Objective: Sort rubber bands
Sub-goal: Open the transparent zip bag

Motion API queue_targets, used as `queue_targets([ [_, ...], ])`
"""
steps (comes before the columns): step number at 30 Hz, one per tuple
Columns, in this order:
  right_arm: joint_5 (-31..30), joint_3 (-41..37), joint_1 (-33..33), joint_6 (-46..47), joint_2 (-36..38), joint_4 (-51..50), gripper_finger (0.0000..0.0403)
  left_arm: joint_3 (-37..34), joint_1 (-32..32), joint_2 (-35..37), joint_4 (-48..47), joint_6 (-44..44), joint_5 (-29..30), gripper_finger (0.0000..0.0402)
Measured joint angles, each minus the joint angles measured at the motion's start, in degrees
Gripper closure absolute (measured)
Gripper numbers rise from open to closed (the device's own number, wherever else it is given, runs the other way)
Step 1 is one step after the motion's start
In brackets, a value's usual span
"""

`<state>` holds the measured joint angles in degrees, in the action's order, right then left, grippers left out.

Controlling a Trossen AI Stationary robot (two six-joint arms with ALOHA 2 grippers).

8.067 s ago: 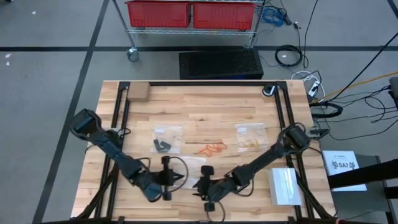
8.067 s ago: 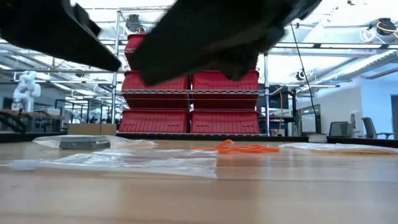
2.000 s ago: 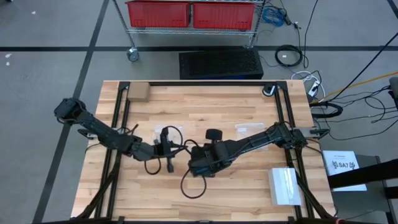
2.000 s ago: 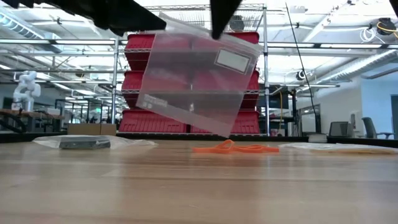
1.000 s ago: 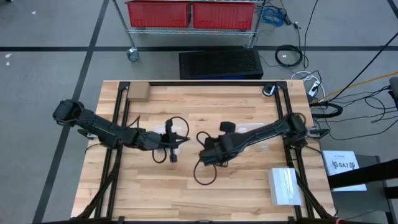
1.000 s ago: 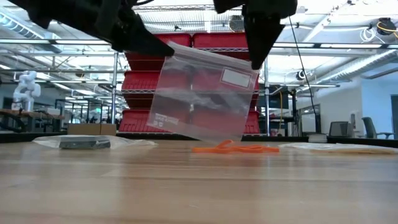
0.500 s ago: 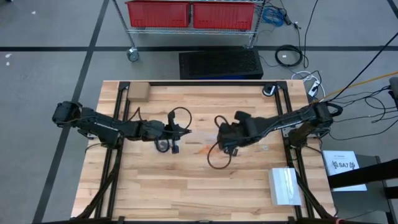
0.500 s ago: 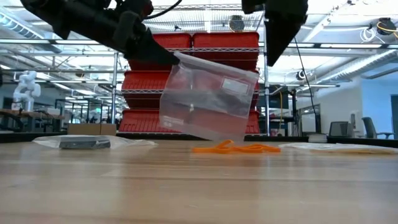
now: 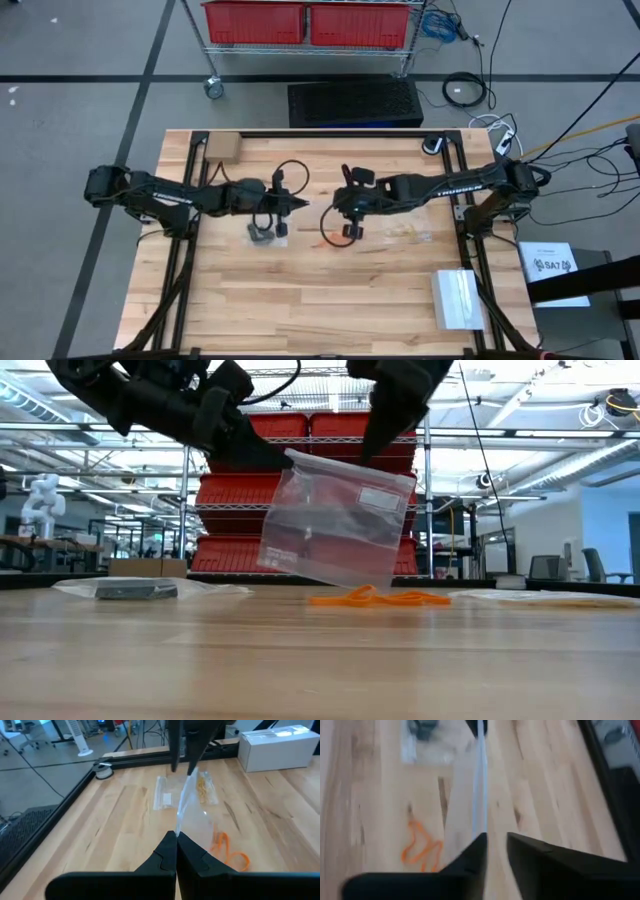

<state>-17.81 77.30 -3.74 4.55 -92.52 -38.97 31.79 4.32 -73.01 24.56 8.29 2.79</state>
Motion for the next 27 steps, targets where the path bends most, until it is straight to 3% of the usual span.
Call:
queue_targets([
  [3, -0.01, 0.00, 0.04, -2.45, -0.41, 2.03, 0.0394, 0.00, 0.27, -0.02, 0.00, -0.35, 0.00, 0.0401],
  [18, 0.16, 0.00, 0.42, -2.86, -4.33, 4.72, 0.0402, 0.00, 0.21, -0.09, 0.04, -1.94, -0.92, 0.0401],
  [27, 2.50, 0.86, -0.59, 1.67, -4.33, 6.08, 0.0403, 0.02, 0.21, -0.09, -0.21, -1.98, -0.60, 0.0401],
])
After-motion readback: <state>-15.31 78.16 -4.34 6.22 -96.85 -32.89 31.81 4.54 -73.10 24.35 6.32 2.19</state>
